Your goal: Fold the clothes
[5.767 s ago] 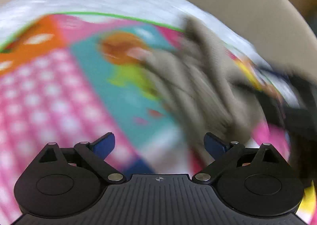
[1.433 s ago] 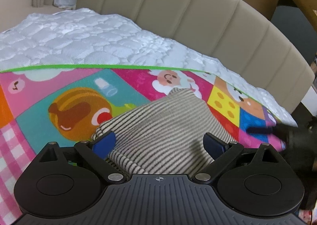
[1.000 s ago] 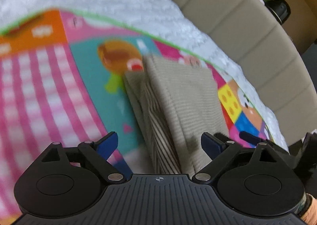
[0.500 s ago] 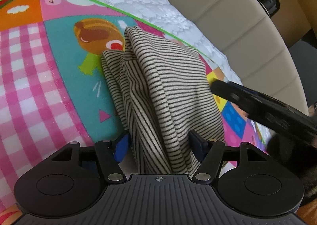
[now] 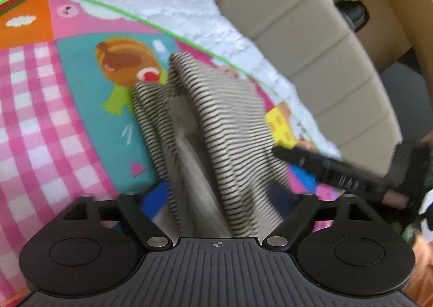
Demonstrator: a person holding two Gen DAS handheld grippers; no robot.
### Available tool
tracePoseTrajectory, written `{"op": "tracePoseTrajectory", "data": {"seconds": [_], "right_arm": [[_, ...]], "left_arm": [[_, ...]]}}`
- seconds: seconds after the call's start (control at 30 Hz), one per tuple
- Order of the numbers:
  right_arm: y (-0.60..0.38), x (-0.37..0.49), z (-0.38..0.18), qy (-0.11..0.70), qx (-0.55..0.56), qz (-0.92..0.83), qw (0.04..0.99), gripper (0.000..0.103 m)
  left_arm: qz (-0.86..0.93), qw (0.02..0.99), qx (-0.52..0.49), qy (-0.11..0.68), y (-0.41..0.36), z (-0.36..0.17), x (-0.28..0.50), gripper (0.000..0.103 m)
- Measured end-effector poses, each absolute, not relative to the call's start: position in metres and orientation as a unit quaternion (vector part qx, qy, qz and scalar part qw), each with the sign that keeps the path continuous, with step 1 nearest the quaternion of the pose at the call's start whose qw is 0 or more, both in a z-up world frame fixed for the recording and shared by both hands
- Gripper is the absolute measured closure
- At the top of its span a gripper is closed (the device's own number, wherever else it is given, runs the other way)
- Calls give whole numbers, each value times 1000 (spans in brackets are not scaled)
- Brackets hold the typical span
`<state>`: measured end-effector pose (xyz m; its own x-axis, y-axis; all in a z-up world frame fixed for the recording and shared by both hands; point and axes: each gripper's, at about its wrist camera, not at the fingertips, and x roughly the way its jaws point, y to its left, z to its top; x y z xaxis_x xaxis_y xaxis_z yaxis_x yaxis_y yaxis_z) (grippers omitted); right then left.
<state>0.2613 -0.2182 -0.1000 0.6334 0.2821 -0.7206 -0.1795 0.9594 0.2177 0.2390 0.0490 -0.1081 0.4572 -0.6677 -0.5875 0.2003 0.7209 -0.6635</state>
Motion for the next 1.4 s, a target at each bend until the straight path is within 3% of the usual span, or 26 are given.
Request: {"op": "tracePoseTrajectory", "data": {"seconds": [0.23,0.47,1.0,1.13,1.4], "right_arm": [[-234,260,-116,398,163,177,885,11],[-226,271,-136,419,158,186,874,8],[-222,265,-137,417,146,184,878,8],[-221,263,-136,417,146,182,878,8],[-215,254,-135,430,150,198,868,9]], "left_arm": [[-248,821,-200,474,22,-116,239,5],[-218,835,-158,479,-3,-122,235,0],[-209,847,-141,468,-12,-124,232,0],[-209,848,-143,466,-8,-123,231,6],[-211,832,-192,476,11,-120,234,30]]}}
